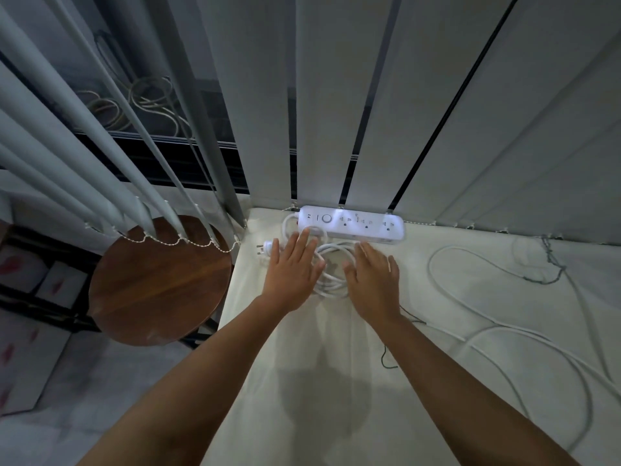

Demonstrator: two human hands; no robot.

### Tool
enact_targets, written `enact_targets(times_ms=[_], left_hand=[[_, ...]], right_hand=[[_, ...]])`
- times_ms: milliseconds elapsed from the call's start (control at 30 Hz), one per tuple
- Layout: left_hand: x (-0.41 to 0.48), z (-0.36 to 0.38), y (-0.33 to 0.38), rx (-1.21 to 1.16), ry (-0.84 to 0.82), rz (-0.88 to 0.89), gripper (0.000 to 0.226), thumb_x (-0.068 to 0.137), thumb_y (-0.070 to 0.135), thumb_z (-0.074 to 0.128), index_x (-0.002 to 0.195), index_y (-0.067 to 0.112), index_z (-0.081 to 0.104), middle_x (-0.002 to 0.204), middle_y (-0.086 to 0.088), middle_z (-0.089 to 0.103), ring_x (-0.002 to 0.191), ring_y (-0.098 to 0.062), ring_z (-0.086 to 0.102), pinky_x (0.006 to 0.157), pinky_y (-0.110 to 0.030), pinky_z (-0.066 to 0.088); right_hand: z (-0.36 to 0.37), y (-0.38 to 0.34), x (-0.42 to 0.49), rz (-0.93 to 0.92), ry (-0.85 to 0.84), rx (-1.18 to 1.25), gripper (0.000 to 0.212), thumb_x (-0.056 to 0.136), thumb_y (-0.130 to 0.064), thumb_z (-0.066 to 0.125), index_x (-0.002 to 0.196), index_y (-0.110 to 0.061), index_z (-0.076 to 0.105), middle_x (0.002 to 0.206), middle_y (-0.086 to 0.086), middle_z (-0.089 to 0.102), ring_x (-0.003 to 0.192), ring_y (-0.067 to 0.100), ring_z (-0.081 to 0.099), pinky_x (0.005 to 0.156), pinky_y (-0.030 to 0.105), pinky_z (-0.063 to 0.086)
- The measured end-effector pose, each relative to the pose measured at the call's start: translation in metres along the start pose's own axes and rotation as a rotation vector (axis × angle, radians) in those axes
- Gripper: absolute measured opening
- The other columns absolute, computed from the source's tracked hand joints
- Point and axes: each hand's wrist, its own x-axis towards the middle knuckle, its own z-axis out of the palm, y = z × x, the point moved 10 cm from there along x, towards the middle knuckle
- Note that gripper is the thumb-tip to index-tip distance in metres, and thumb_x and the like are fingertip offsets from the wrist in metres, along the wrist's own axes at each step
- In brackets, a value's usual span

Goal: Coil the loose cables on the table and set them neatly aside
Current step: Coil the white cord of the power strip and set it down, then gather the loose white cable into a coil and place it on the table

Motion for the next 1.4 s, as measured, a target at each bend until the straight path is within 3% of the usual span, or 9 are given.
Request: enact_targets(times_ms=[67, 133, 233, 300, 433, 733, 1067, 1233, 1400], left_hand=[[0.0, -0.007, 0.001, -0.066, 0.037, 0.018, 0.057, 0.101, 0.046, 0.025, 0.15, 0.017, 0.022, 0.162, -0.004, 0.01, 0.149, -0.022, 0.006, 0.119, -0.048, 0.002], [-0.003, -0.025, 0.0, -0.187, 0.144, 0.033, 0.047, 0.1, 0.033, 0.041, 0.142, 0.012, 0.039, 0.155, -0.012, 0.03, 0.142, -0.029, 0.028, 0.118, -0.049, 0.019], [-0.009, -0.048, -0.013, -0.251, 0.314, 0.011, 0.032, 0.091, 0.008, 0.055, 0.123, 0.004, 0.058, 0.132, -0.017, 0.055, 0.121, -0.034, 0.052, 0.101, -0.047, 0.044], [-0.011, -0.051, -0.019, -0.197, 0.327, -0.004, 0.033, 0.086, 0.003, 0.057, 0.119, 0.006, 0.061, 0.127, -0.015, 0.059, 0.119, -0.032, 0.055, 0.101, -0.05, 0.043], [-0.013, -0.04, -0.022, -0.106, 0.25, -0.015, 0.037, 0.093, 0.013, 0.052, 0.13, 0.012, 0.056, 0.139, -0.008, 0.053, 0.132, -0.027, 0.044, 0.112, -0.05, 0.028], [-0.026, -0.019, 0.01, -0.027, 0.105, 0.037, 0.05, 0.104, 0.031, 0.024, 0.152, 0.02, 0.019, 0.162, -0.002, 0.01, 0.149, -0.02, 0.0, 0.119, -0.044, -0.006], [-0.045, -0.028, 0.056, -0.055, 0.138, 0.07, 0.048, 0.103, 0.029, 0.029, 0.149, 0.018, 0.028, 0.16, -0.004, 0.018, 0.149, -0.021, 0.007, 0.12, -0.044, 0.002], [-0.063, -0.035, 0.108, -0.082, 0.222, 0.2, 0.038, 0.091, 0.018, 0.056, 0.128, 0.01, 0.055, 0.143, -0.015, 0.048, 0.135, -0.034, 0.041, 0.112, -0.054, 0.028], [-0.072, -0.025, 0.165, -0.108, 0.221, 0.308, 0.036, 0.08, 0.015, 0.068, 0.116, 0.01, 0.064, 0.133, -0.014, 0.058, 0.121, -0.036, 0.054, 0.104, -0.054, 0.039]], right_hand=[[0.015, 0.001, -0.009, -0.012, -0.089, -0.061, 0.052, 0.099, -0.04, 0.035, 0.144, -0.013, 0.037, 0.155, 0.005, 0.031, 0.14, 0.019, 0.028, 0.115, 0.049, 0.01], [0.026, 0.005, -0.012, -0.002, -0.142, -0.103, 0.054, 0.1, -0.042, 0.03, 0.147, -0.013, 0.031, 0.158, 0.005, 0.022, 0.143, 0.019, 0.022, 0.116, 0.05, 0.005], [0.029, 0.004, -0.013, -0.006, -0.153, -0.146, 0.054, 0.101, -0.042, 0.027, 0.148, -0.015, 0.027, 0.159, 0.005, 0.019, 0.144, 0.021, 0.019, 0.114, 0.054, -0.001], [0.027, 0.001, -0.015, -0.011, -0.135, -0.153, 0.055, 0.101, -0.044, 0.025, 0.149, -0.017, 0.025, 0.159, 0.004, 0.02, 0.145, 0.022, 0.016, 0.113, 0.054, -0.005], [0.023, -0.008, -0.02, -0.041, -0.12, -0.1, 0.058, 0.1, -0.047, 0.021, 0.149, -0.016, 0.026, 0.16, 0.005, 0.016, 0.147, 0.023, 0.01, 0.115, 0.05, -0.008], [0.013, -0.008, -0.023, -0.041, -0.13, -0.071, 0.063, 0.099, -0.05, 0.015, 0.152, -0.015, 0.018, 0.161, 0.004, 0.007, 0.148, 0.018, 0.001, 0.117, 0.046, -0.011], [-0.031, 0.03, -0.054, 0.058, -0.004, -0.005, 0.052, 0.1, -0.038, 0.035, 0.146, -0.014, 0.033, 0.158, 0.008, 0.024, 0.142, 0.025, 0.024, 0.117, 0.047, 0.011], [-0.055, 0.08, -0.091, 0.169, 0.056, -0.014, 0.046, 0.093, -0.021, 0.049, 0.138, -0.016, 0.047, 0.154, 0.006, 0.033, 0.138, 0.025, 0.031, 0.113, 0.042, 0.02], [-0.064, 0.138, -0.133, 0.316, 0.015, -0.082, 0.046, 0.09, -0.014, 0.051, 0.135, -0.018, 0.051, 0.145, 0.003, 0.044, 0.127, 0.026, 0.041, 0.101, 0.04, 0.032]])
